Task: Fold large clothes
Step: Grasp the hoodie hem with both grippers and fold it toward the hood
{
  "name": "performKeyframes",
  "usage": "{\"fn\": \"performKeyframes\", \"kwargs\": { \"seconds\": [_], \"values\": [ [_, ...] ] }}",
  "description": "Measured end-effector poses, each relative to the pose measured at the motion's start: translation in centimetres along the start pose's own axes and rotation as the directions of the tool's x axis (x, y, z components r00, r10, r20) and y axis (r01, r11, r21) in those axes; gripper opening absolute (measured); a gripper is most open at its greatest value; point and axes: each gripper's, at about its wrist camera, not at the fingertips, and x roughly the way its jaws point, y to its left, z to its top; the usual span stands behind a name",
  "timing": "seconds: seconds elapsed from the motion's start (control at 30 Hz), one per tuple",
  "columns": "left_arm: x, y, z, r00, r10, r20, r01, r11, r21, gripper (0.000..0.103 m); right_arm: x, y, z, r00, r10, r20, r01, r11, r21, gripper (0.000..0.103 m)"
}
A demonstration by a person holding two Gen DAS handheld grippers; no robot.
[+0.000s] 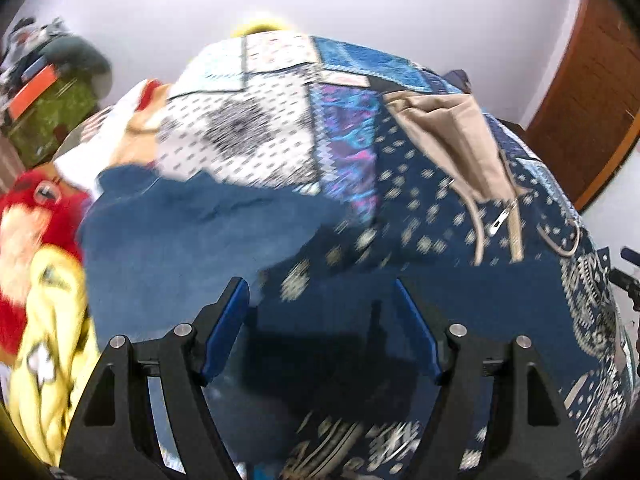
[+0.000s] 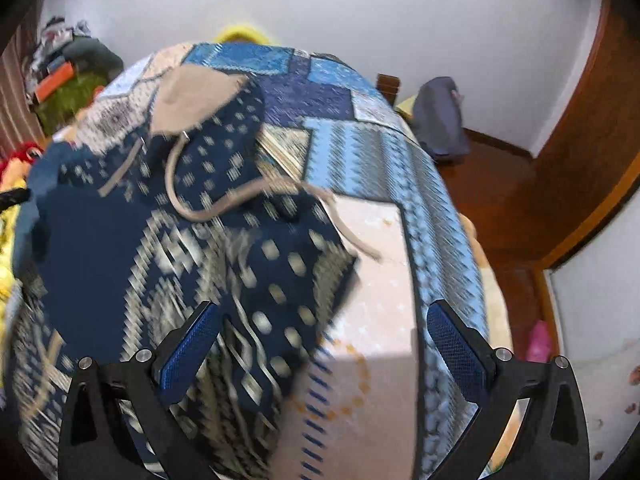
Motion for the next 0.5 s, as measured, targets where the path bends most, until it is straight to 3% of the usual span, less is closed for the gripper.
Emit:
{"fn": "performKeyframes", "kwargs": {
  "seconds": [0.27, 0.5],
  "values": [
    [4.1, -4.9, 6.2, 0.997, -0.066, -0.028, 0.067, 0.997, 0.038, 0.073, 2.2, 3.1, 8.4, 0.992, 0.123, 0.026, -0.124, 0.992, 0.035, 0.103],
    [9.3, -5.8, 11.3, 0.995, -0.065, -0.079, 0.062, 0.997, -0.035, 0.073, 7.5, 5.3, 14.6, 0.985, 0.170, -0.004, -0.170, 0.983, 0.066, 0.103]
  ]
}}
